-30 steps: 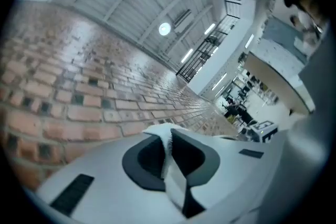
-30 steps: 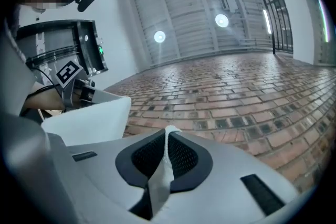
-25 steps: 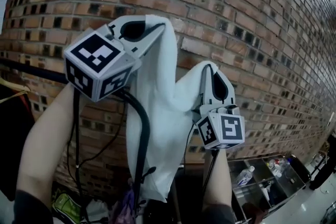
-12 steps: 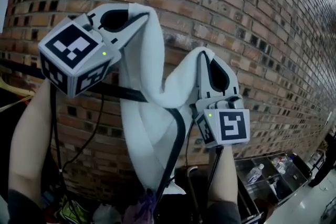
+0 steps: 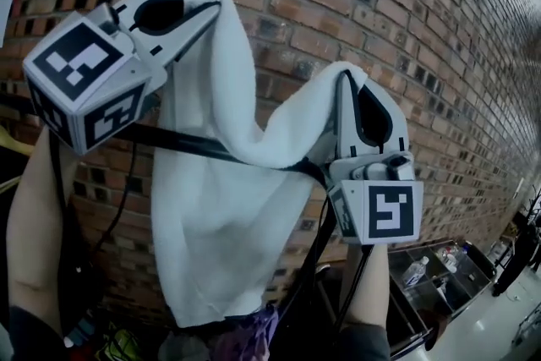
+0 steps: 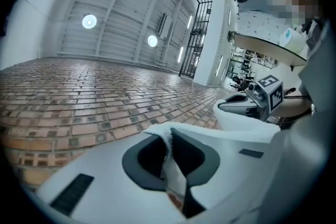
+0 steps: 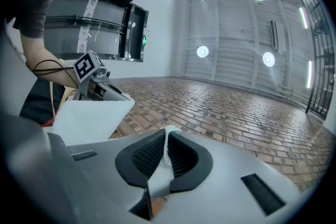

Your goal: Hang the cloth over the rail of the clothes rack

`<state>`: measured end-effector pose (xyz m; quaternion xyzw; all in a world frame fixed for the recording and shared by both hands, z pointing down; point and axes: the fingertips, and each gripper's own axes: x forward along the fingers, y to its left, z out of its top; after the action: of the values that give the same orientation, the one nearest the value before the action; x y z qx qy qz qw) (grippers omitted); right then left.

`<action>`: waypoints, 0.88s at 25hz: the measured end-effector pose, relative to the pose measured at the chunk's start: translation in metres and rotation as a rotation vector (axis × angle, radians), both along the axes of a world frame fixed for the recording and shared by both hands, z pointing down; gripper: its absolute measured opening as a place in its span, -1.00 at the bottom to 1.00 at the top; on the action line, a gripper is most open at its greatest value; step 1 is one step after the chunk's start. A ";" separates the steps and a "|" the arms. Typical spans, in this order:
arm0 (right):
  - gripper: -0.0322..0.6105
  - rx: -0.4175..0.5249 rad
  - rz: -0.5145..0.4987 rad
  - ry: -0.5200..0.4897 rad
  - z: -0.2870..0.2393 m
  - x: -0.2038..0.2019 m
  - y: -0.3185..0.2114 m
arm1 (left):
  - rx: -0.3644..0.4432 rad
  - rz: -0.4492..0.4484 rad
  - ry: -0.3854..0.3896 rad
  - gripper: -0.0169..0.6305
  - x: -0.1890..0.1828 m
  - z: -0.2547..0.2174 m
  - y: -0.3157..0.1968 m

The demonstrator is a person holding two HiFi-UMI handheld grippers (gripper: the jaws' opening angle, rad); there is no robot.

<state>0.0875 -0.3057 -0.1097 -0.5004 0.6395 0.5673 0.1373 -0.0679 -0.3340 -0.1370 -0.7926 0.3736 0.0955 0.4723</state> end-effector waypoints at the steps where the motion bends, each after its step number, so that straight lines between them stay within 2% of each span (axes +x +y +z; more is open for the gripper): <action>1: -0.84 0.014 0.002 0.004 -0.001 -0.005 0.004 | 0.009 -0.010 -0.002 -0.81 -0.007 0.002 0.004; 4: -0.85 0.019 0.011 -0.001 0.002 -0.016 0.009 | 0.027 -0.061 -0.034 -0.81 -0.025 0.009 0.013; 7: -0.85 0.003 -0.023 -0.036 0.009 -0.020 0.019 | 0.028 -0.096 -0.039 -0.81 -0.047 0.017 0.028; 15: -0.85 -0.023 -0.097 -0.081 0.055 -0.026 0.051 | -0.031 -0.124 0.053 -0.81 -0.115 0.066 0.061; 22: -0.84 -0.128 -0.190 -0.153 0.101 -0.022 0.057 | -0.102 -0.106 0.111 -0.81 -0.156 0.125 0.067</action>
<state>0.0657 -0.2485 -0.0082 -0.4870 0.7066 0.4700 0.2064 -0.2239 -0.2665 -0.0119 -0.7882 0.4449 0.0953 0.4143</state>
